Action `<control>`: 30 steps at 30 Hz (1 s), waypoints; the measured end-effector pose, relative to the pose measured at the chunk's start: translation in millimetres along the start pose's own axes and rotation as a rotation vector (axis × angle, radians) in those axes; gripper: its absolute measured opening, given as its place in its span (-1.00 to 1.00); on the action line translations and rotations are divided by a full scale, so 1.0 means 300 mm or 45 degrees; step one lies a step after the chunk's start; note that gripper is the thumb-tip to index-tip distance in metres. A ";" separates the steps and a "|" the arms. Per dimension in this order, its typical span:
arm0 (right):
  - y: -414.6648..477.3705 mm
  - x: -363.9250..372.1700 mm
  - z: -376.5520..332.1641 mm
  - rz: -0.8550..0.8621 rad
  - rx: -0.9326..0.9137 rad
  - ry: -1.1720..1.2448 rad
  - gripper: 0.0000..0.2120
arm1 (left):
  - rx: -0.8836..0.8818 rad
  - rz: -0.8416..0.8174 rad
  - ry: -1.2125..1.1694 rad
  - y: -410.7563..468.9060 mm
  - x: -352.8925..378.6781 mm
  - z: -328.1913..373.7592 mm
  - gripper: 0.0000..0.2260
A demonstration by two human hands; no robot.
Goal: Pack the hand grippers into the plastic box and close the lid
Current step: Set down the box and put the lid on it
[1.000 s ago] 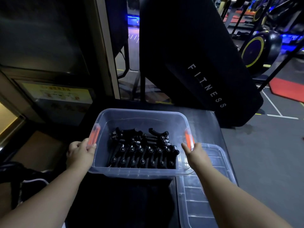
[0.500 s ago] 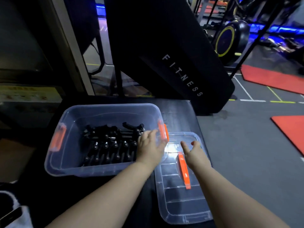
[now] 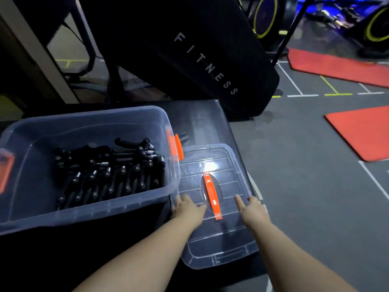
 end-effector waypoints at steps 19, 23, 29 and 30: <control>0.012 -0.090 0.271 0.230 0.322 0.113 -0.23 | -0.071 0.196 -1.046 0.059 0.062 0.083 -0.72; -0.005 -0.241 0.227 0.337 0.257 0.180 -0.22 | 0.068 0.204 -1.157 0.010 -0.021 0.209 -0.73; -0.073 -0.463 0.104 0.566 0.097 0.411 -0.19 | 0.254 0.280 -1.317 -0.074 -0.184 0.362 -0.72; -0.092 -0.494 0.085 0.632 0.067 0.484 -0.17 | 0.282 0.296 -1.354 -0.090 -0.212 0.382 -0.72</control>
Point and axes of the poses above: each hand's wrist, its own y-axis towards the middle knuckle, its own x-axis out of the palm, z = x × y, the point moved 6 cm from there along y, towards the middle knuckle, and after that the axes turned 3 degrees about x, right-handed, at the moved point
